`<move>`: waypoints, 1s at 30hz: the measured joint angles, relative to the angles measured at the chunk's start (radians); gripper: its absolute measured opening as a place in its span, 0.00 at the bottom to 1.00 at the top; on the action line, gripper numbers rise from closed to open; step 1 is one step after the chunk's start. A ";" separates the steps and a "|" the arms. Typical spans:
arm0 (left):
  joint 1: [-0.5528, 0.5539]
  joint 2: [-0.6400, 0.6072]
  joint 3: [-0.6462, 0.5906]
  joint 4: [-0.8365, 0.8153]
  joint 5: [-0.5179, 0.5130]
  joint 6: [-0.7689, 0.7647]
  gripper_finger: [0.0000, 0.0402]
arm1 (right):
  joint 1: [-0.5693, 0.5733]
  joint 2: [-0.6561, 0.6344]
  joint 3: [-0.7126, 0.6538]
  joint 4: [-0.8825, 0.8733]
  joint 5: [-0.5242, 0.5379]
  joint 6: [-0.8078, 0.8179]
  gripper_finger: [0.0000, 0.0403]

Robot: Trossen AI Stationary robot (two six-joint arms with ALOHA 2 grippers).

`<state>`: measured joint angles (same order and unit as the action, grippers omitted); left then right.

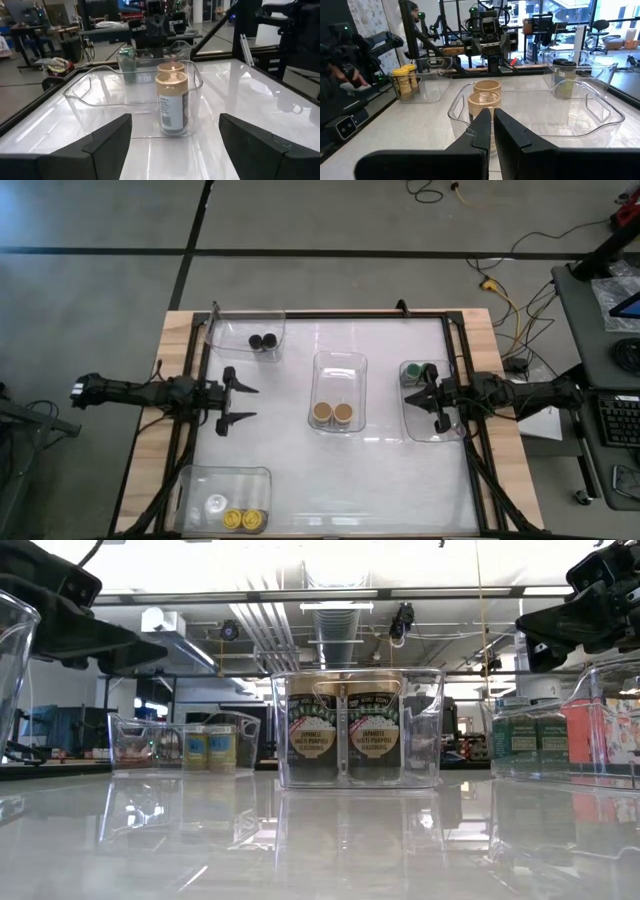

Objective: Sort spices by type
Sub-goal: Return to Home Position

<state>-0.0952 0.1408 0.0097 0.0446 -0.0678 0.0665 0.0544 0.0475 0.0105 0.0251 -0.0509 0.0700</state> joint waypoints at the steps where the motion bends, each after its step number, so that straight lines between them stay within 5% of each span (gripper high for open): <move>1: 0.000 0.003 0.000 0.000 0.000 0.000 0.70 | 0.000 0.000 0.000 0.000 0.000 0.000 0.03; 30: 0.000 0.022 0.011 0.007 0.000 -0.008 0.70 | 0.000 0.000 0.000 0.000 0.000 -0.001 0.03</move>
<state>-0.0952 0.1623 0.0204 0.0513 -0.0677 0.0589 0.0544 0.0475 0.0101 0.0250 -0.0509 0.0687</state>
